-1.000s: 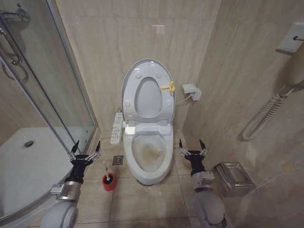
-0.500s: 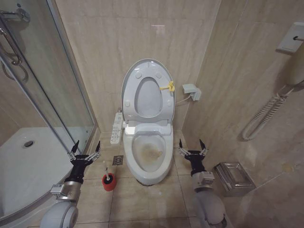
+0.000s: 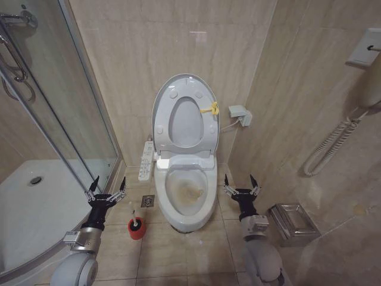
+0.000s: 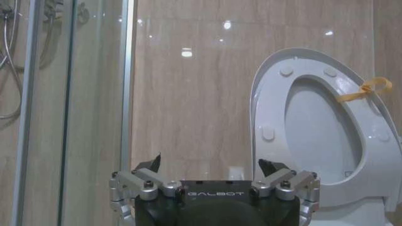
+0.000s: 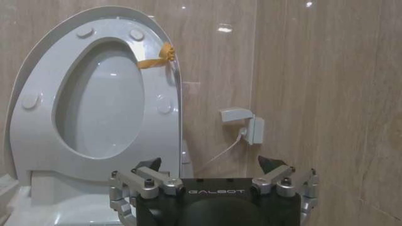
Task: Open the toilet lid, clean the toilet bowl with a toilet brush, close the toilet lid, and flush.
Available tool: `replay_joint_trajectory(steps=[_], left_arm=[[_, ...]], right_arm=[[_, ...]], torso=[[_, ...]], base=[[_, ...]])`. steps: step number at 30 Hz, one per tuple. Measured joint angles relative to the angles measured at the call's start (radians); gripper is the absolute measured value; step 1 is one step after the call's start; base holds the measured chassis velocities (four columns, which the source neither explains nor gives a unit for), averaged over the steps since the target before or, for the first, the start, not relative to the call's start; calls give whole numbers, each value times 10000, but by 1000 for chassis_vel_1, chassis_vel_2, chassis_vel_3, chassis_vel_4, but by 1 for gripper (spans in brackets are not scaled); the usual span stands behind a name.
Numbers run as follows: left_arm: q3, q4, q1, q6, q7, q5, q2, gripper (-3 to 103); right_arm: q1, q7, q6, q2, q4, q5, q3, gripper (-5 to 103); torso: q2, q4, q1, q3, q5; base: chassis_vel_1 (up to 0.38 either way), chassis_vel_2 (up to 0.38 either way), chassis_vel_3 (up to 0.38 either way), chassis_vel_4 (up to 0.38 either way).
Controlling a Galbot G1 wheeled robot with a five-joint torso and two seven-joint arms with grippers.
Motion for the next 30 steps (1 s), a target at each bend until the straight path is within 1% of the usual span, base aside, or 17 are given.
replay_joint_trajectory(steps=[1, 3, 4, 5, 7, 8, 9, 11, 17, 19, 21, 23, 24, 25, 26, 28, 30], left_arm=[[65, 0, -7, 110, -39, 122, -125, 100], [561, 0, -38, 729, -273, 755, -838, 100], [561, 0, -38, 729, -273, 755, -838, 100], [821, 0, -59, 1063, -403, 1100, -1218, 100], [1388, -8, -106, 1791, -686, 1848, -2034, 100], [1388, -8, -106, 1791, -686, 1848, -2034, 100], [1640, 36, -139, 2009, -779, 2194, -2499, 100], [1679, 131, -165, 1977, -828, 2333, -2665, 100], [1609, 237, -120, 1705, -873, 2353, -2617, 100], [1572, 265, -92, 1413, -890, 2350, -2538, 100], [1550, 213, -42, 1307, -946, 2345, -2471, 100], [1468, -229, 176, 1191, -1068, 2271, -2202, 100], [1468, -229, 176, 1191, -1068, 2271, -2202, 100], [1421, -447, 292, 1159, -1130, 2220, -2044, 100], [1261, -934, 582, 1127, -1272, 2067, -1694, 100], [1198, -1076, 675, 1125, -1316, 2019, -1587, 100], [866, -1677, 1081, 1123, -1522, 1721, -1068, 100]], right_arm=[[0, 1, 0, -1, 0, 0, 0, 100], [1, 0, 0, -1, 0, 0, 0, 100], [1, 0, 0, -1, 0, 0, 0, 100], [1, 0, 0, -2, 0, 0, -1, 100], [1, 0, 0, 0, 0, 0, -1, 100], [1, 0, 0, 0, 0, 0, -1, 100], [1, 0, 0, 0, 0, 0, -3, 100], [0, 0, 0, -1, -1, 0, 0, 100], [1, 0, 0, -1, 0, 0, -1, 100], [1, 0, 0, 0, 0, 0, 0, 100], [1, 0, 0, -1, 0, 0, -1, 100], [1, 0, 0, -1, 0, 0, 0, 100], [1, 0, 0, -1, 0, 0, 0, 100], [1, 0, 0, -1, 0, 0, 0, 100], [1, 0, 0, -1, 0, 0, 0, 100], [1, 0, 0, 0, 0, 0, 0, 100], [2, 0, 0, 0, 0, 0, -1, 100]], torso=[[0, 0, 0, 0, 2], [0, 2, 0, 0, -1], [0, 2, 0, 0, -1], [0, 0, 0, 0, -5], [0, -1, 0, 0, 2], [0, -1, 0, 0, 2], [0, -3, 0, 1, -7], [0, -3, 0, 0, 5], [0, 2, 0, 0, 1], [0, 0, 0, 0, -2], [0, -1, 0, 0, -2], [0, -3, 0, 0, -3], [0, -3, 0, 0, -3], [0, -2, 0, 0, -2], [0, 0, 0, 0, -4], [0, 0, 0, 0, -3], [1, 1, 0, -1, -2]], base=[[0, 0, 0, 0], [0, 0, 0, 0], [0, 0, 0, 0], [0, 0, 0, 0], [0, 0, 0, 0], [0, 0, 0, 0], [0, 0, 0, 0], [0, 0, 0, 0], [0, 0, 0, 0], [0, 0, 0, 0], [0, 0, 0, 0], [0, 0, 0, 0], [0, 0, 0, 0], [0, 0, 0, 0], [0, 0, 0, 0], [0, 0, 0, 0], [0, 0, 0, 0]])
